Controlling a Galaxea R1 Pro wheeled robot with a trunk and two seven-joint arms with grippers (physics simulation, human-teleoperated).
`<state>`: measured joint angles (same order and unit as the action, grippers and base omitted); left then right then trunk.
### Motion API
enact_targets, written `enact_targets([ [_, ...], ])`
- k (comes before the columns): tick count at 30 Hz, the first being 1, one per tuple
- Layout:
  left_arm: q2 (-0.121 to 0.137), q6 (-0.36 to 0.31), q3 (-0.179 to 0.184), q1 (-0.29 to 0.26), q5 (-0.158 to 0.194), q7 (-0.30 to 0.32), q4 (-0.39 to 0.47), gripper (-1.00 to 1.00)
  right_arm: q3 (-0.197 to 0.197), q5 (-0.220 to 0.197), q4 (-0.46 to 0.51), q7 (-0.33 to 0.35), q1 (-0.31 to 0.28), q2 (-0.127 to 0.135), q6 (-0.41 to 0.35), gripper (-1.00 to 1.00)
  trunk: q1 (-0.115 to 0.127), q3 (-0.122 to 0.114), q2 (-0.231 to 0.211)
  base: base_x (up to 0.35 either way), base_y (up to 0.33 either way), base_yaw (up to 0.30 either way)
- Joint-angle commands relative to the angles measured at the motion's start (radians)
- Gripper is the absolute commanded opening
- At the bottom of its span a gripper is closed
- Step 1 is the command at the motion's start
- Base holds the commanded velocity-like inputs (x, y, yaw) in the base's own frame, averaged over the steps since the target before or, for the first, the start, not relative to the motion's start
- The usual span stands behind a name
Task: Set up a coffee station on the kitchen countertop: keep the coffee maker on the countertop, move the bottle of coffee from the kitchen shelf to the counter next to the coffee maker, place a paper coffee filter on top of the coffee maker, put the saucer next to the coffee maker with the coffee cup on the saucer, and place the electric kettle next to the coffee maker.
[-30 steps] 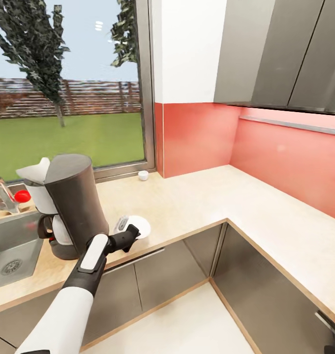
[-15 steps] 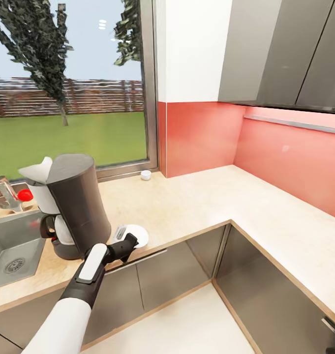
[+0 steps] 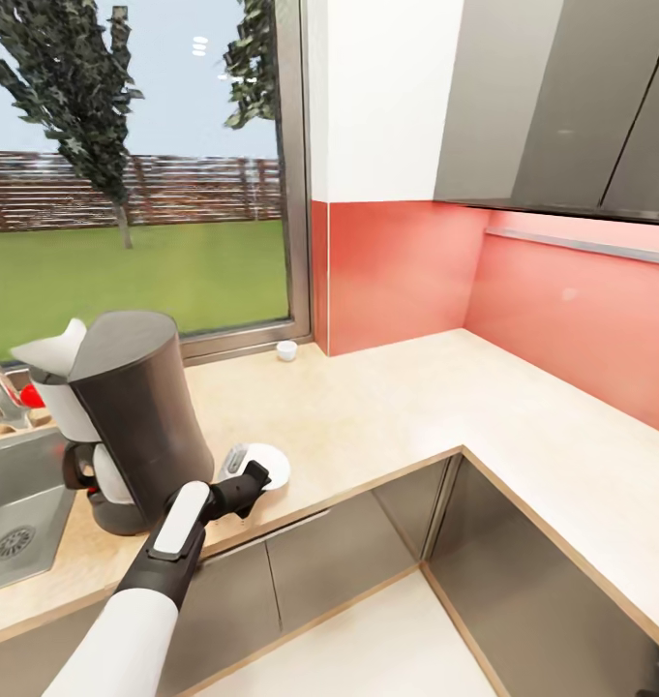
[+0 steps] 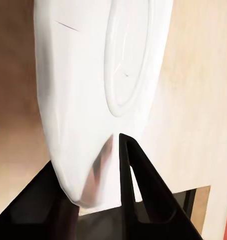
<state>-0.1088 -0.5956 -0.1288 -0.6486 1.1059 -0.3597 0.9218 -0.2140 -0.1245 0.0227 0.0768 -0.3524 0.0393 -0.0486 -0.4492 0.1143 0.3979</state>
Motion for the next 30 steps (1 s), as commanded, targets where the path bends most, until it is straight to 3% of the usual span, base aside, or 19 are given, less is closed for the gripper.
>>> enact_targets([
  [1,-0.001,-0.004,-0.004,-0.001,0.010,-0.011,0.002,-1.00,-0.008,-0.010,0.002,0.003,0.000,0.001,-0.005,1.00,-0.001,0.002,0.002,0.112,0.022,0.000],
  [24,0.001,-0.004,-0.003,0.001,0.010,-0.011,0.001,-1.00,-0.008,-0.010,0.002,0.003,0.000,0.001,-0.005,1.00,-0.001,0.002,0.002,0.033,0.021,0.000],
  [25,0.001,-0.004,-0.003,0.002,0.010,-0.010,0.001,1.00,-0.008,-0.010,0.002,0.003,0.000,0.001,-0.005,1.00,-0.001,0.002,0.002,0.000,0.000,0.000],
  [30,0.001,-0.004,-0.004,0.009,0.011,-0.011,0.002,1.00,-0.008,-0.010,0.002,0.003,0.000,0.001,-0.005,1.00,-0.001,0.002,0.002,0.000,0.000,0.000],
])
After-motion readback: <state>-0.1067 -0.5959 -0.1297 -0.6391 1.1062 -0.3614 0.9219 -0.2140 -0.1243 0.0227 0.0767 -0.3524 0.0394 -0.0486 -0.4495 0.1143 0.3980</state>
